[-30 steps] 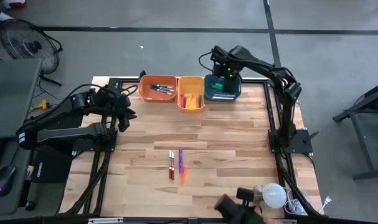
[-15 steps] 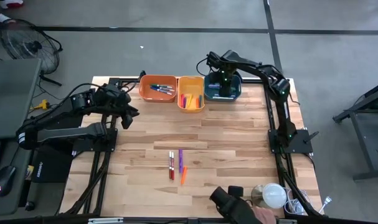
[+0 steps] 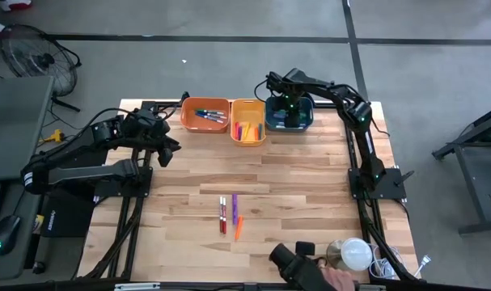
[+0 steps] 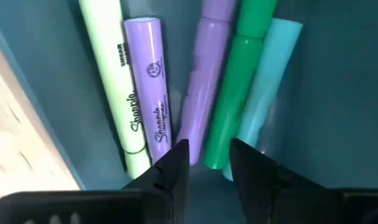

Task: Pick & Place Markers
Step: Put the purple highlighter into the blue bin, then put the brown marker into the orange bin

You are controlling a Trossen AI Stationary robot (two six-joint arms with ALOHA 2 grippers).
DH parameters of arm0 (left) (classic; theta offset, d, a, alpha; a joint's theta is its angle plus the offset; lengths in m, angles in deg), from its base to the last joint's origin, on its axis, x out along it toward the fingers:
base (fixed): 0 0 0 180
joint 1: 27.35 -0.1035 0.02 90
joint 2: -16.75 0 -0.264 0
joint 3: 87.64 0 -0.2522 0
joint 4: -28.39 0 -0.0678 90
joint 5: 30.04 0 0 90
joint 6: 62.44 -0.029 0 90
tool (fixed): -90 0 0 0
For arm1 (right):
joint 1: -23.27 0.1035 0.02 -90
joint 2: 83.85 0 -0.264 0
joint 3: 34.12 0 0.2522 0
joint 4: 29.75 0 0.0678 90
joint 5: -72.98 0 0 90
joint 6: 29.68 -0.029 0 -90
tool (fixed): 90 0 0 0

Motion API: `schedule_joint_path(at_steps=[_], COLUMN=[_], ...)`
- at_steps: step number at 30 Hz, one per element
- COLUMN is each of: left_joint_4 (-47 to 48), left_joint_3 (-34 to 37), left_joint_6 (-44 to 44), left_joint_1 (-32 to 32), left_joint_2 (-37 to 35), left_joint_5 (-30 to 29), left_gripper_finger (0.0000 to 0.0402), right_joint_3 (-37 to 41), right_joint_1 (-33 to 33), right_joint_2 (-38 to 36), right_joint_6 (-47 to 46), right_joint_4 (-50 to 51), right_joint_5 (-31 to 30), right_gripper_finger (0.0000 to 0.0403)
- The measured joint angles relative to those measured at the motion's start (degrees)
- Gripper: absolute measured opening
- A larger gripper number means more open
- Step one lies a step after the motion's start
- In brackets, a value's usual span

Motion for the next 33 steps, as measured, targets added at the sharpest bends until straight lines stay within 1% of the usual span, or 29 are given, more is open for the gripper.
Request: schedule_joint_path(at_steps=[4, 7, 12, 16, 18, 23, 26, 29, 33], left_joint_4=[0.0, 0.0, 0.0, 0.0, 0.0, -0.04, -0.04, -0.07, -0.07], left_joint_3=[0.0, 0.0, 0.0, 0.0, 0.0, 0.0, 0.0, 0.0, 0.0], left_joint_6=[-0.02, -0.02, -0.02, -0.26, -0.92, -1.11, -1.31, -1.32, -2.06], left_joint_1=[-0.01, 0.0, 0.0, -0.02, 0.0, 0.0, -0.02, -0.01, 0.0], left_joint_2=[0.0, 0.0, 0.0, -0.02, -0.02, -0.02, -0.02, -0.02, 0.0], left_joint_5=[0.02, 0.02, 0.04, 0.11, 0.22, 0.23, 1.27, 2.8, 5.55], left_gripper_finger=[0.0094, 0.0094, 0.0094, 0.0094, 0.0094, 0.0094, 0.0094, 0.0094, 0.0094], right_joint_3=[0.0, 0.0, 0.0, 0.0, 0.0, -0.02, -0.02, -0.02, -0.02], right_joint_1=[0.53, 1.02, 1.88, 2.41, 2.53, 3.08, 3.76, 4.86, 7.07], right_joint_2=[0.0, -0.04, -1.75, -4.29, -5.87, -9.93, -12.44, -15.32, -19.04], right_joint_6=[-2.19, -5.46, -12.86, -21.06, -24.8, -32.99, -36.6, -39.55, -42.61], right_joint_4=[0.0, 0.62, 0.92, 0.99, 1.02, 1.42, 1.89, 2.48, 3.85], right_joint_5=[0.52, -0.56, -3.19, -4.35, -3.61, 1.18, 3.24, 4.19, 3.43], right_gripper_finger=[0.0115, 0.0124, 0.0132, 0.0133, 0.0133, 0.0134, 0.0134, 0.0134, 0.0134])
